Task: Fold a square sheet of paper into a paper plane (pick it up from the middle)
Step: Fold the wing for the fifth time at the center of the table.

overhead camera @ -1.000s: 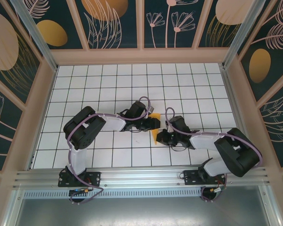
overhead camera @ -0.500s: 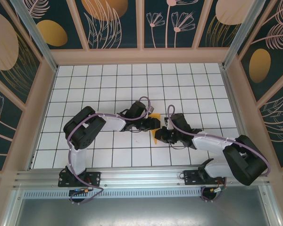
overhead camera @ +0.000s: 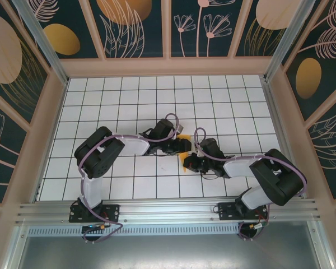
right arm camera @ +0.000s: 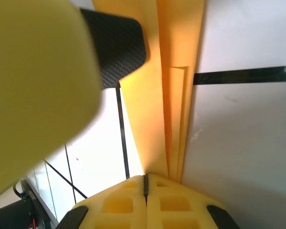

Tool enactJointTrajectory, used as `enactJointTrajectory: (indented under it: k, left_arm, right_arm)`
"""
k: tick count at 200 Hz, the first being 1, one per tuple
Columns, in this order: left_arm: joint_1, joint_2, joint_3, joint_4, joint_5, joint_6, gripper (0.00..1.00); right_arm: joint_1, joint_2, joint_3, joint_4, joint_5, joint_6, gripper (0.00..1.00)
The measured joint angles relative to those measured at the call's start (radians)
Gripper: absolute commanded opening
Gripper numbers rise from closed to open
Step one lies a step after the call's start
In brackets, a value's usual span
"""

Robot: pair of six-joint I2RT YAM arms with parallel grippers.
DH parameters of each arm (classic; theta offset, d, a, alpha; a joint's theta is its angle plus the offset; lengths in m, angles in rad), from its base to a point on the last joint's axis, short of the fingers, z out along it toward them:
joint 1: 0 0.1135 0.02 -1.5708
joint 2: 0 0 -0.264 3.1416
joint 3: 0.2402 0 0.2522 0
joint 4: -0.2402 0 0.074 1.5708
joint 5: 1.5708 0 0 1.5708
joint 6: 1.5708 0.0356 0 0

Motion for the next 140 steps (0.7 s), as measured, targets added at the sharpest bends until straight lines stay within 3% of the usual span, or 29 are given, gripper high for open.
enactJointTrajectory:
  k: [67,100,140]
  left_arm:
    - [0.046,-0.154,0.038,-0.012,-0.068,0.0,0.56]
    - [0.05,-0.229,-0.085,0.071,-0.065,-0.019,0.49]
    - [0.05,-0.198,-0.208,0.173,-0.005,-0.065,0.46]
  right_arm:
    - [-0.005,0.011,0.006,0.0,-0.023,-0.031,0.04]
    - [-0.005,0.027,0.019,-0.004,-0.039,-0.034,0.05]
    - [-0.008,0.035,0.025,-0.005,-0.049,-0.035,0.05]
